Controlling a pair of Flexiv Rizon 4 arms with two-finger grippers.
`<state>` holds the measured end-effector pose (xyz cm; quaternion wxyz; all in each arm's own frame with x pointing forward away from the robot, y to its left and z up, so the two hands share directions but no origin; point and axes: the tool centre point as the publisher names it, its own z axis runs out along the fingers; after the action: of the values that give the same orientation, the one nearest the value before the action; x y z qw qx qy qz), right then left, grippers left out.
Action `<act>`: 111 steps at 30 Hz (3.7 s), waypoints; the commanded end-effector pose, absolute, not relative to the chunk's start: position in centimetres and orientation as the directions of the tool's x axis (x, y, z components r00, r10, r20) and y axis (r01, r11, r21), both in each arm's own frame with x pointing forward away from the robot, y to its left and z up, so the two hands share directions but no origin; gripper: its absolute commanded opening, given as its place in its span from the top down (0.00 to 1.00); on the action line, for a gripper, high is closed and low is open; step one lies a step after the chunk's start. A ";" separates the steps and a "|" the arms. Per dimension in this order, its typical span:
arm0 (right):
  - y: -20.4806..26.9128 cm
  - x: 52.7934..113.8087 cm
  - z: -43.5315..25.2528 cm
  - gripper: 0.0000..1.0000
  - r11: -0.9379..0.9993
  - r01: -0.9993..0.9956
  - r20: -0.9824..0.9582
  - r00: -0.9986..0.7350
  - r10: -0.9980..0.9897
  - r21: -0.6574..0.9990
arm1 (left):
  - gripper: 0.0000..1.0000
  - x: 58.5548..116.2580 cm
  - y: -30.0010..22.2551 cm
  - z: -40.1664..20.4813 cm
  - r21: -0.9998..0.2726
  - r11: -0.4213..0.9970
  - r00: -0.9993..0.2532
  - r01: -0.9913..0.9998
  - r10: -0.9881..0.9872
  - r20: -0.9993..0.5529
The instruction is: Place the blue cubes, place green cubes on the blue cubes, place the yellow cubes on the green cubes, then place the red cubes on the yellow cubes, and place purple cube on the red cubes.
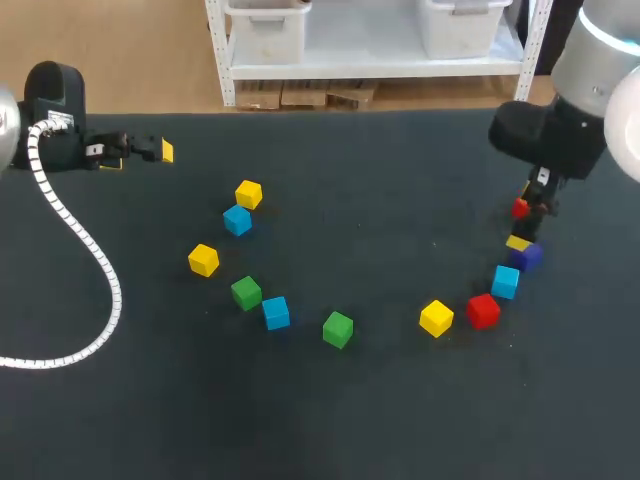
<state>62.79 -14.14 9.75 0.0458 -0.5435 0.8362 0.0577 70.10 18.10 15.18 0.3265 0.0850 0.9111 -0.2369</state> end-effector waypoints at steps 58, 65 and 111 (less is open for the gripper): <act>-14.5 62.1 -0.7 0.71 0.333 -0.933 0.062 -0.327 -0.943 0.135 | 0.00 70.0 18.3 15.0 -0.382 0.868 -0.768 0.318 -0.001 -0.641; -13.7 62.0 0.3 1.00 0.325 -0.937 0.047 -0.321 -0.946 0.126 | 0.00 70.0 18.3 15.0 -0.382 0.868 -0.768 0.318 -0.001 -0.641; -1.3 72.3 1.8 1.00 -0.075 -0.990 0.029 0.079 -0.996 0.118 | 0.00 70.0 18.3 15.0 -0.382 0.868 -0.768 0.318 -0.001 -0.641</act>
<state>71.83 -1.75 2.21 -0.0421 -0.7313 0.6803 0.0250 70.10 18.10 15.18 0.3265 0.0849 0.9111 -0.2368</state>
